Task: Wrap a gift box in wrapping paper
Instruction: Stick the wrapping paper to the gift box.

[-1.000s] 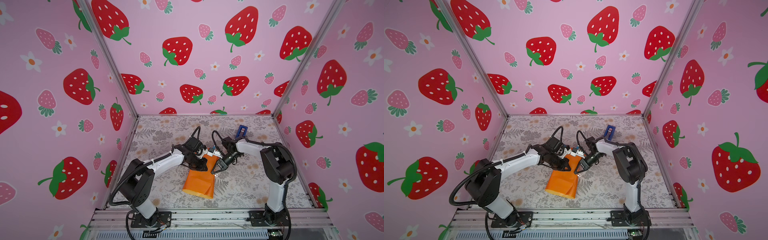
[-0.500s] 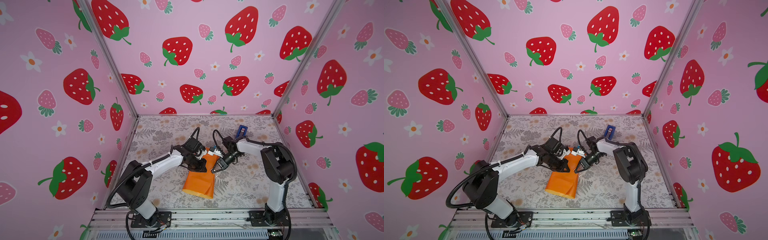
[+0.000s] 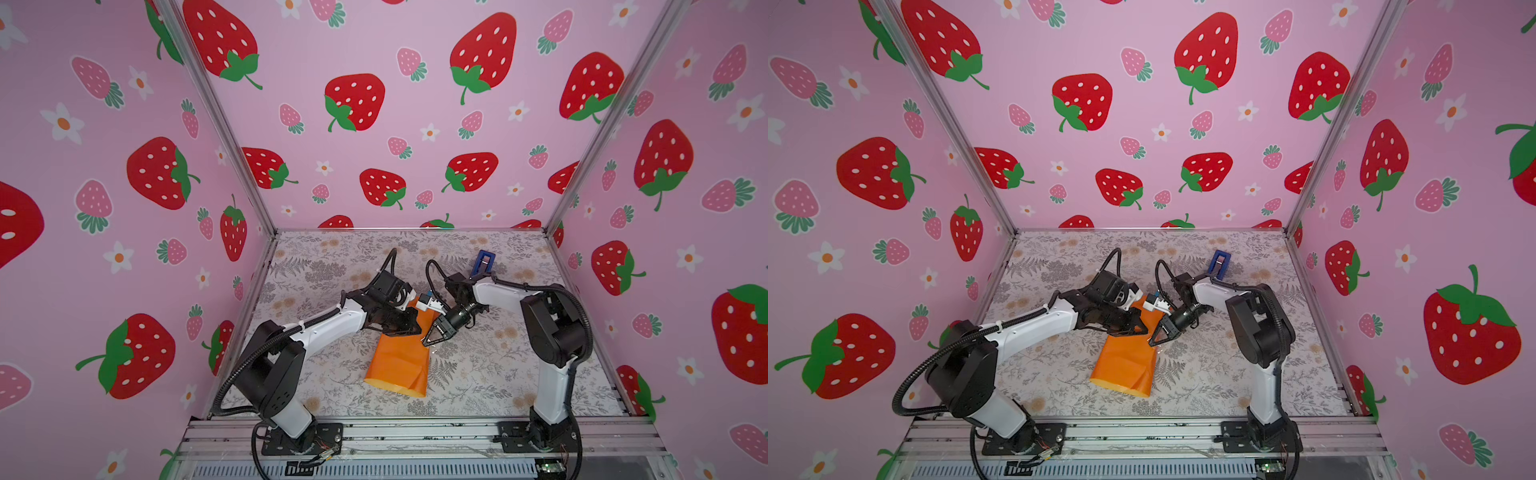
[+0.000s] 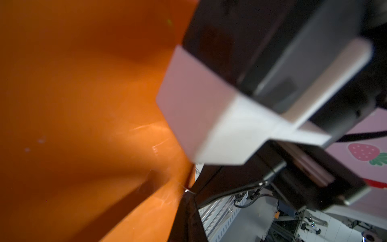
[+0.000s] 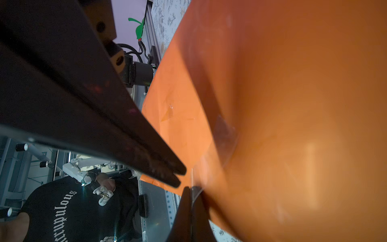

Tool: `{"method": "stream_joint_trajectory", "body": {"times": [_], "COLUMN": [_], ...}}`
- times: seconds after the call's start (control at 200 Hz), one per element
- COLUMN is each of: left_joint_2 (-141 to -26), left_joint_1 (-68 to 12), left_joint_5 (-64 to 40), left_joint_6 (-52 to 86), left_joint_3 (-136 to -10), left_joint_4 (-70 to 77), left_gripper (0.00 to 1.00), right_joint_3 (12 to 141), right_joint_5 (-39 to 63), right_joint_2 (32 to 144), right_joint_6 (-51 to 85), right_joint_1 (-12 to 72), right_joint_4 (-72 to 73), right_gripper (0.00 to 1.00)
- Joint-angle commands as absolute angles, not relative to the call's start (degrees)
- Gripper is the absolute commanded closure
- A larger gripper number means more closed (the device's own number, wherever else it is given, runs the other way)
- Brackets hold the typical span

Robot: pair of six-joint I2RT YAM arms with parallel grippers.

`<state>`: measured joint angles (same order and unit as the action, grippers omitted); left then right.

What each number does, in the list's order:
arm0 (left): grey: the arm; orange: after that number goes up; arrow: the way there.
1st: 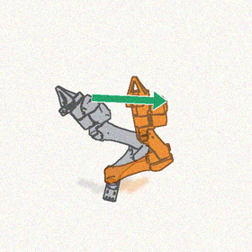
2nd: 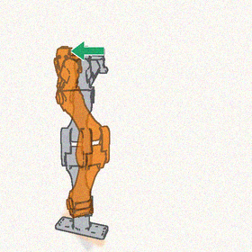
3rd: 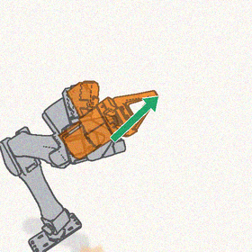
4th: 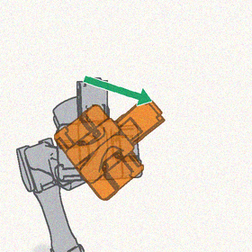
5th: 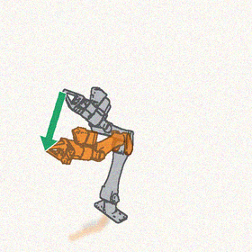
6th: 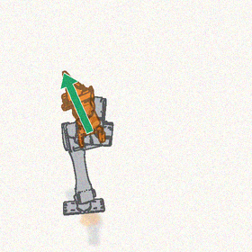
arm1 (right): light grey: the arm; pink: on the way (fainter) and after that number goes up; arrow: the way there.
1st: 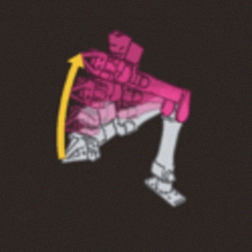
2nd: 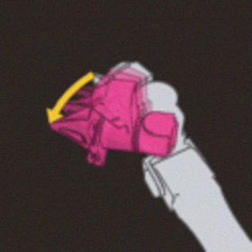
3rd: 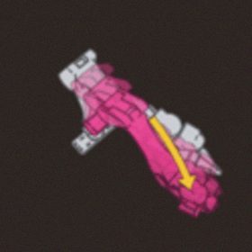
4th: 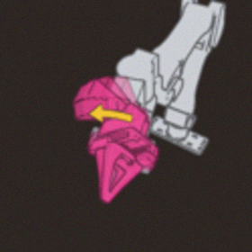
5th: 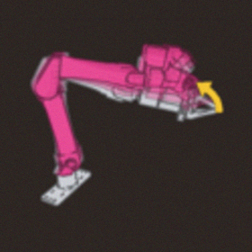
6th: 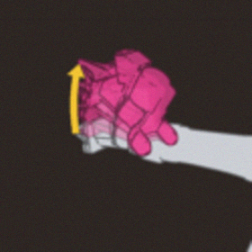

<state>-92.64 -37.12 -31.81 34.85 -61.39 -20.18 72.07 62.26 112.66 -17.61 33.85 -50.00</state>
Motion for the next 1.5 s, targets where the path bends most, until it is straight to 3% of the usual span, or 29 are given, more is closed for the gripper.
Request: {"method": "stream_joint_trajectory", "body": {"times": [0.0, 0.395, 0.6, 0.755, 0.965, 1.351, 1.371, 1.496], "left_joint_2": [-93.7, -97.2, -98.3, -99.0, -99.1, -99.0, -98.9, -99.0], "left_joint_1": [-37.1, -37.7, -37.6, -37.6, -37.5, -37.4, -37.3, -37.3], "left_joint_5": [-29.6, -26.0, -23.9, -23.9, -23.9, -23.7, -23.6, -23.5], "left_joint_6": [39.1, 37.2, 36.4, 36.5, 36.0, 35.8, 35.7, 35.4], "left_joint_3": [-60.4, -58.4, -58.1, -57.4, -57.0, -57.1, -57.1, -57.4], "left_joint_4": [-17.3, -21.6, -25.1, -25.1, -25.5, -26.3, -26.3, -26.9], "left_gripper": [1.0, 1.0, 1.0, 1.0, 1.0, 1.0, 1.0, 1.0], "right_joint_3": [72.5, 73.5, 73.3, 68.4, 62.4, 43.0, 41.8, 32.9], "right_joint_5": [61.9, 62.3, 62.1, 60.5, 50.6, 31.8, 30.9, 30.2], "right_joint_2": [114.1, 113.3, 107.8, 101.6, 94.9, 72.1, 70.8, 65.1], "right_joint_6": [-19.4, -18.4, -14.3, -7.5, -0.1, 32.6, 34.1, 42.2], "right_joint_1": [33.7, 33.7, 33.6, 33.6, 33.1, 32.1, 32.2, 32.3], "right_joint_4": [-49.4, -49.5, -47.6, -41.6, -37.7, -12.0, -10.9, 0.4], "right_gripper": [1.0, 1.0, 1.0, 0.9, 0.53, 0.49, 0.45, 0.44]}}
